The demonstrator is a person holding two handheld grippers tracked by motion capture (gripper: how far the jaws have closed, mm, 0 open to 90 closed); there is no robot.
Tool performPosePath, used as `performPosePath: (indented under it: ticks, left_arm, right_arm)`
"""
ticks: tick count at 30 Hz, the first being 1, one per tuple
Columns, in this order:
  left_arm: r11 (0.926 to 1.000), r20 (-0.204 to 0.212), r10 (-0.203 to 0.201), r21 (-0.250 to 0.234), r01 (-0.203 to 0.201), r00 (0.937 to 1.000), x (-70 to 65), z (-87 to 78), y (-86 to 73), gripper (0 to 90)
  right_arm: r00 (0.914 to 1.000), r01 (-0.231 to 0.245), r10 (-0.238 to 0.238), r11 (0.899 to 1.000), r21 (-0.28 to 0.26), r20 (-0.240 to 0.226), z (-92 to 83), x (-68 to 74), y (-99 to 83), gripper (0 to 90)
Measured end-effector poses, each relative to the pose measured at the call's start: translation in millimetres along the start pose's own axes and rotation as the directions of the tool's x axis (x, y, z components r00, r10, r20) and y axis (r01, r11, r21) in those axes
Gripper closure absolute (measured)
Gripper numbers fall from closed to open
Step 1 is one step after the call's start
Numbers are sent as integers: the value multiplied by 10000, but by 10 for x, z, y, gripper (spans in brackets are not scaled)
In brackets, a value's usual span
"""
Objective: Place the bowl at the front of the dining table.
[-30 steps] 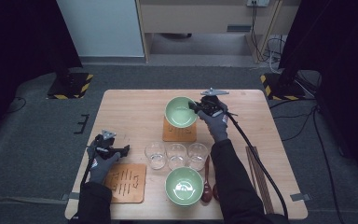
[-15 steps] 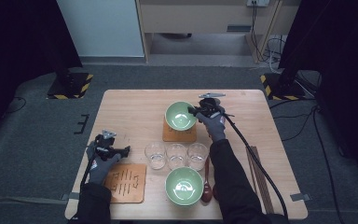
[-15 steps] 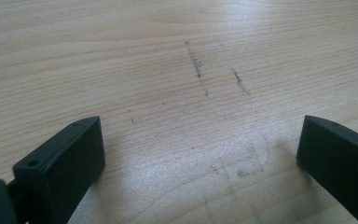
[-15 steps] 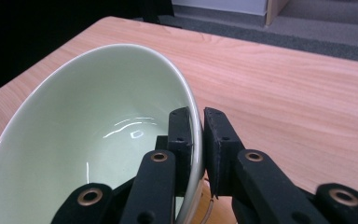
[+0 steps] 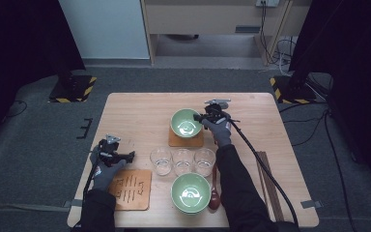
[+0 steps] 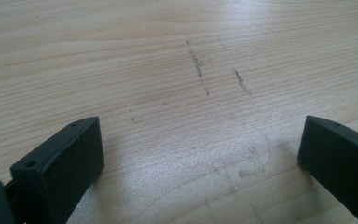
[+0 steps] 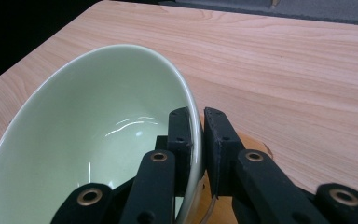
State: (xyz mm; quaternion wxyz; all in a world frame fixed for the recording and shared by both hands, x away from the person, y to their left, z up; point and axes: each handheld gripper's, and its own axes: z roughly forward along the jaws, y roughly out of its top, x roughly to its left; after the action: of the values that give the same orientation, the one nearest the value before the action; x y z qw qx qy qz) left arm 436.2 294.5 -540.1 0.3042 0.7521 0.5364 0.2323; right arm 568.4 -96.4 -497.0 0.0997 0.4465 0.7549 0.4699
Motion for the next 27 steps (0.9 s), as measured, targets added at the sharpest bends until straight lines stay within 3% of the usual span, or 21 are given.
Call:
performPosePath:
  ticks: [27]
  left_arm:
    - [10000, 3, -13, -4, 13, 10000, 1, 0, 0, 0]
  right_arm:
    - [9985, -532, 527, 9978, 405, 136, 148, -71, -80, 821]
